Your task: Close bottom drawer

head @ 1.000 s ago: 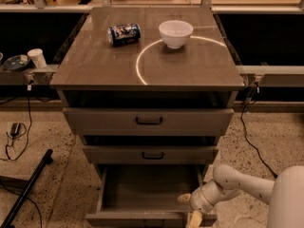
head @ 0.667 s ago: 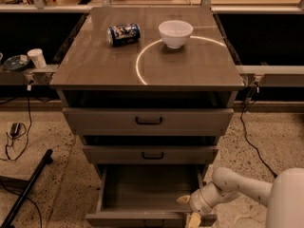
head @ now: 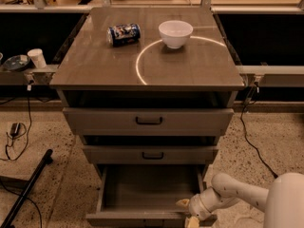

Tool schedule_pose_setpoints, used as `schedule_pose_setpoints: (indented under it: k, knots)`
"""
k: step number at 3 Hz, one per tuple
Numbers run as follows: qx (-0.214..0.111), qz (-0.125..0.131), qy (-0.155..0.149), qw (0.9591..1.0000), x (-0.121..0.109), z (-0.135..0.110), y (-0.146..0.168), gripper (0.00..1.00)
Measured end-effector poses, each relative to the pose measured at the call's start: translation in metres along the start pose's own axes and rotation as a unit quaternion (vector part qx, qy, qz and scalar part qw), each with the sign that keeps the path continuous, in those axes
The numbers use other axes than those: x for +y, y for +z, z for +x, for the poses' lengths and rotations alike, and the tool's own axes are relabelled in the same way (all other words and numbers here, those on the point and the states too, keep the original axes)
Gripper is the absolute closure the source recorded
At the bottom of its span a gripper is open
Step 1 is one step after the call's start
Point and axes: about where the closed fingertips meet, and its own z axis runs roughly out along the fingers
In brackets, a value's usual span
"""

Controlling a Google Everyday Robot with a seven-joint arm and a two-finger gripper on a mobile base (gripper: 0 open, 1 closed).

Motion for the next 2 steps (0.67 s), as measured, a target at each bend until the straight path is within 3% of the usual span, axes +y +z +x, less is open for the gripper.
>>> schedule_pose_setpoints:
  k: [2]
  knots:
    - [-0.01,0.005,0.015,0.9998,-0.0086,0.0157,0.0143,0.0]
